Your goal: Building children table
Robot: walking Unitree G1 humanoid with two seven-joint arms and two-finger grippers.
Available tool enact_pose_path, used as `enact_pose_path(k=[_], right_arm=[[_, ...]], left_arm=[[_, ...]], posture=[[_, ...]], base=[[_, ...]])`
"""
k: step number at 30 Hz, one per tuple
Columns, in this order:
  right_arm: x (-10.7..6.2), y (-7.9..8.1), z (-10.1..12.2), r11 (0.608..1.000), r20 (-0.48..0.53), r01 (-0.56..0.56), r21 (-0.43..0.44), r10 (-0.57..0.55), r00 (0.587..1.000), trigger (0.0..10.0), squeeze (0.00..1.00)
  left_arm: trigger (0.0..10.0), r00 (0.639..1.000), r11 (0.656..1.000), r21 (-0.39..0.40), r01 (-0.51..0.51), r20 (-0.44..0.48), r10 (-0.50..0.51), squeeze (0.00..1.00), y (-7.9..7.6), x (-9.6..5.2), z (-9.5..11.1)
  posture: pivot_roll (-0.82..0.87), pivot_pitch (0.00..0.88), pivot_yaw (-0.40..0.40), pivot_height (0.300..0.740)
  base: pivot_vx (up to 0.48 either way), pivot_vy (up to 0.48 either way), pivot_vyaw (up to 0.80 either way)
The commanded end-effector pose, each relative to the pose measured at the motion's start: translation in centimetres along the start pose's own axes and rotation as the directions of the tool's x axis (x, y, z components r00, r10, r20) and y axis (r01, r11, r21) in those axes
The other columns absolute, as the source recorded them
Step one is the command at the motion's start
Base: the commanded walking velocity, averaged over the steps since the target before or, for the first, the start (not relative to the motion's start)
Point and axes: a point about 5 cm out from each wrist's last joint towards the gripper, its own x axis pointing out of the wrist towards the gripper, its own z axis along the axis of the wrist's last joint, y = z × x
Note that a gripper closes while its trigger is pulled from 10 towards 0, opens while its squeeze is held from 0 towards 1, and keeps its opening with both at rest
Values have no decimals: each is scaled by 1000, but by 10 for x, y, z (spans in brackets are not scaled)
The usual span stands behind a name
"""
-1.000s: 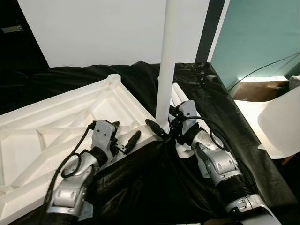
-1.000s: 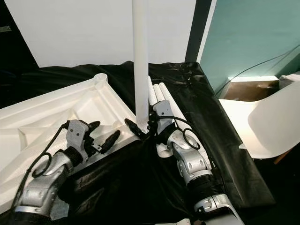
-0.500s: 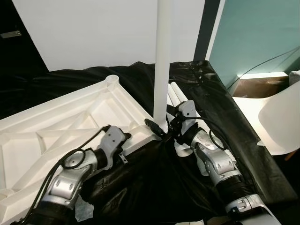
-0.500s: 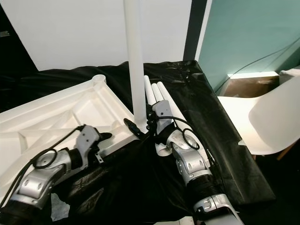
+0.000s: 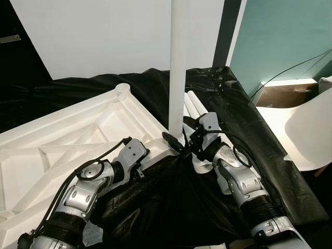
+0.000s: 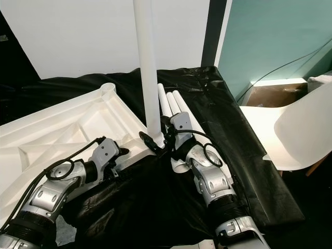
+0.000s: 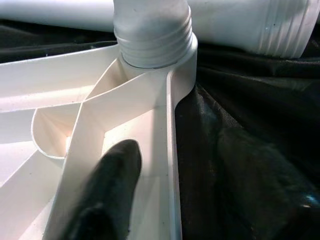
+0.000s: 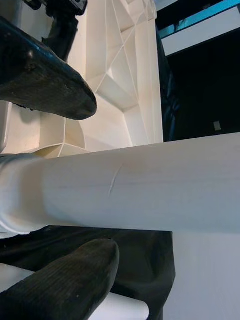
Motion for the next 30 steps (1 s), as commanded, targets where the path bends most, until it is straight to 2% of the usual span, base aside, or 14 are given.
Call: enact_pose_path(k=[1, 9, 11, 14, 15, 16, 17, 18, 20, 23, 30], right_arm=[[1, -3, 1, 1000, -2, 0, -16, 0, 1000, 10000, 0], [3, -8, 3, 999, -7, -15, -45, 14, 1000, 10000, 0], [4, -10, 5, 998, -10, -33, -62, 32, 999, 10000, 0], [4, -10, 5, 998, -10, -33, -62, 32, 999, 10000, 0], [6, -11, 6, 996, -11, -46, -72, 46, 999, 10000, 0], [8, -10, 7, 994, -13, -68, -87, 67, 998, 10000, 0], [10, -8, 7, 989, -19, -101, -108, 100, 995, 10000, 0], [10, -8, 7, 989, -19, -101, -108, 100, 995, 10000, 0], [12, -3, 6, 971, -42, -174, -161, 169, 985, 10000, 0], [10, 2, 2, 939, -85, -280, -200, 268, 960, 10000, 0], [4, -2, -6, 871, -196, -452, -191, 418, 887, 10000, 0]], left_arm=[[0, 999, 1000, -10, 18, -49, -18, 0, -6, 1, -12], [0, 995, 997, -25, 79, -51, -80, 0, -17, 2, -14], [0, 991, 991, -33, 128, -41, -130, 0, -24, 1, -14], [0, 991, 991, -33, 128, -41, -130, 0, -24, 1, -14], [2392, 987, 987, -49, 151, -44, -153, 0, -26, -1, -14], [10000, 977, 976, -65, 206, -34, -209, 0, -32, -4, -13], [10000, 966, 963, -85, 254, -21, -257, 0, -37, -6, -12], [10000, 966, 963, -85, 254, -21, -257, 0, -37, -6, -12], [10000, 951, 946, -100, 308, -12, -310, 0, -44, -9, -11], [10000, 948, 944, -99, 314, -27, -318, 0, -46, -11, -13], [10000, 952, 950, -93, 298, -43, -303, 0, -45, -14, -14]], posture=[[36, 0, 15, 740], [47, 0, 7, 740], [49, 0, 4, 740], [49, 0, 4, 740], [51, 0, 2, 740], [52, 0, 2, 740], [52, 0, 3, 740], [52, 0, 3, 740], [53, 0, 6, 740], [54, 0, 8, 740], [65, 0, 8, 740]], base=[[0, 0, 0], [0, 0, 0], [0, 0, 0], [0, 0, 0], [0, 0, 0], [0, 0, 0], [0, 0, 0], [0, 0, 0], [0, 0, 0], [0, 0, 0], [0, 0, 0]])
